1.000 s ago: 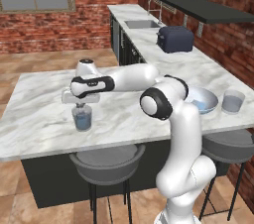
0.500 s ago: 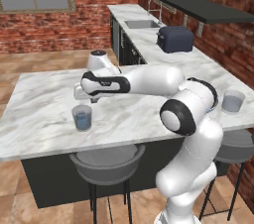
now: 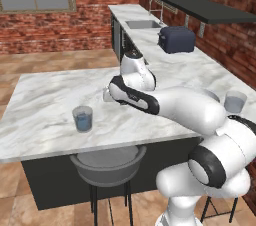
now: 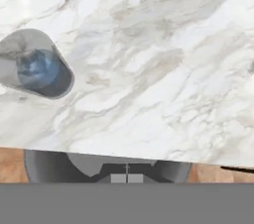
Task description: There are four ice cubes in the ice bowl. Place two ice cubes in each glass of water.
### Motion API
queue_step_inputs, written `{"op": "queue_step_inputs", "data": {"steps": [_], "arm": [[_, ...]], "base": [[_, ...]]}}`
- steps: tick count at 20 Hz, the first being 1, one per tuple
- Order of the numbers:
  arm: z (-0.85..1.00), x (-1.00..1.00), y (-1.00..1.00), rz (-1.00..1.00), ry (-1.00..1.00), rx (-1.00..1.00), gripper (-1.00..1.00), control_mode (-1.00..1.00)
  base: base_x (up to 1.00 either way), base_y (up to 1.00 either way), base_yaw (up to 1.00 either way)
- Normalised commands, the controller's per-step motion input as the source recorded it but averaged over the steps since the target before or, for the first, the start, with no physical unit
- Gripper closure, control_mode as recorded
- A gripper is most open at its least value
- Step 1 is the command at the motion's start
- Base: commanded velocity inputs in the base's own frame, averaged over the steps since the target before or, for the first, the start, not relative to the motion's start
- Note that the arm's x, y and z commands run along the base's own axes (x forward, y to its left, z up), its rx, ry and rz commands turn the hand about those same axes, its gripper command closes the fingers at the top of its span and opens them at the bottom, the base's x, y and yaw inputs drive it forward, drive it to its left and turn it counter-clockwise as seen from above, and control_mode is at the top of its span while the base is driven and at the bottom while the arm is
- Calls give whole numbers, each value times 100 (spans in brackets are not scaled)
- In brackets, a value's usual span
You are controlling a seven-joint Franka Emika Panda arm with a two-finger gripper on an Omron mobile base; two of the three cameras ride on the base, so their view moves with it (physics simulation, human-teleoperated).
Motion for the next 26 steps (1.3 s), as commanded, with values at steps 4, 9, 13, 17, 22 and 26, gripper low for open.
{"op": "queue_step_inputs", "data": {"steps": [4, 9, 13, 17, 22, 26], "arm": [[47, -53, -100, -7, 0, -9, -100, -100], [46, -40, -100, -7, 0, -10, -100, -100], [45, -29, -100, -6, 1, -12, -100, -100], [31, -14, -100, -5, 7, -13, -100, -100], [11, -1, -100, -1, 14, -14, -100, -100], [0, 0, -100, 0, 17, -12, -100, -100]], "base": [[0, 0, 0], [0, 0, 0], [0, 0, 0], [0, 0, 0], [0, 0, 0], [0, 0, 0]]}}
